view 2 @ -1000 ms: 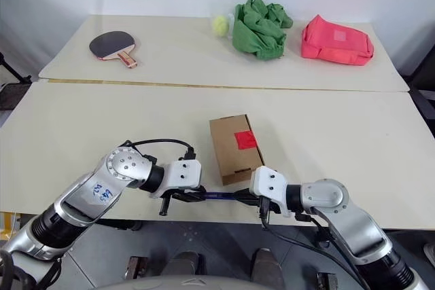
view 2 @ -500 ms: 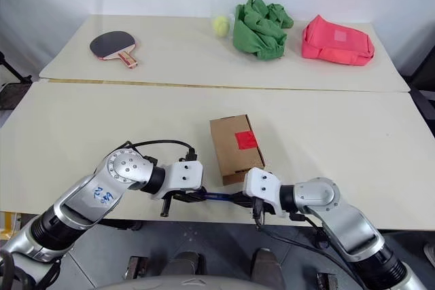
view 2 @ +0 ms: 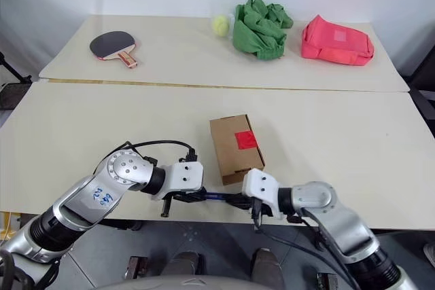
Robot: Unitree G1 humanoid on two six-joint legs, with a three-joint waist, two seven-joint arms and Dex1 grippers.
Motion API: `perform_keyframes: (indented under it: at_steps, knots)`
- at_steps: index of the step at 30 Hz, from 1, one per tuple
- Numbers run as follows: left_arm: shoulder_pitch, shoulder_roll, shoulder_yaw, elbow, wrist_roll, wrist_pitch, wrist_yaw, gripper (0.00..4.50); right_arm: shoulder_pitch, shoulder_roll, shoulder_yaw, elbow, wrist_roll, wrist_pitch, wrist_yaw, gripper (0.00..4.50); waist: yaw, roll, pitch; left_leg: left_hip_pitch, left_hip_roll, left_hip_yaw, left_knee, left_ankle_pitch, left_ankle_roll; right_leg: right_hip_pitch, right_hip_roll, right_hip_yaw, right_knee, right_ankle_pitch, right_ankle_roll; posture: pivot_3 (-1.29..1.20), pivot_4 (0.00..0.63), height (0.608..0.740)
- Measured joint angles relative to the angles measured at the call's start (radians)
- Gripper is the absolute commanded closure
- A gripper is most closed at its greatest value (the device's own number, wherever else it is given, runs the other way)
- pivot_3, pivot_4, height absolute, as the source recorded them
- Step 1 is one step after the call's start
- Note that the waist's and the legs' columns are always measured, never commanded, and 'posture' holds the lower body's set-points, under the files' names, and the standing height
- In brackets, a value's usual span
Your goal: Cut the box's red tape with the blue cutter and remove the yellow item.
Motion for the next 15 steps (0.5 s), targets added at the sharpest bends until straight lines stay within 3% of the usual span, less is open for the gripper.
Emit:
perform_keyframes:
  at_steps: [4,15]
  knots:
    - [-0.004,-0.002,-0.015,0.000,0.022,-0.029,0.002,4.06,0.003,-0.010,-0.053,0.000,0.014,0.025,-0.010,4.49,0.001,0.000,0.000,0.000,0.000,0.000,0.000,0.000,0.000,0.000,0.000,0.001,0.000,0.000,0.000,0.00,0.150,0.740]
    - [-0.004,-0.021,-0.028,-0.004,0.053,-0.045,0.016,4.06,-0.018,-0.020,-0.031,0.001,0.004,0.025,0.003,4.49,0.001,0.000,0.000,0.000,0.000,0.000,0.000,0.000,0.000,0.000,0.000,0.001,0.000,0.000,0.000,0.00,0.150,0.740]
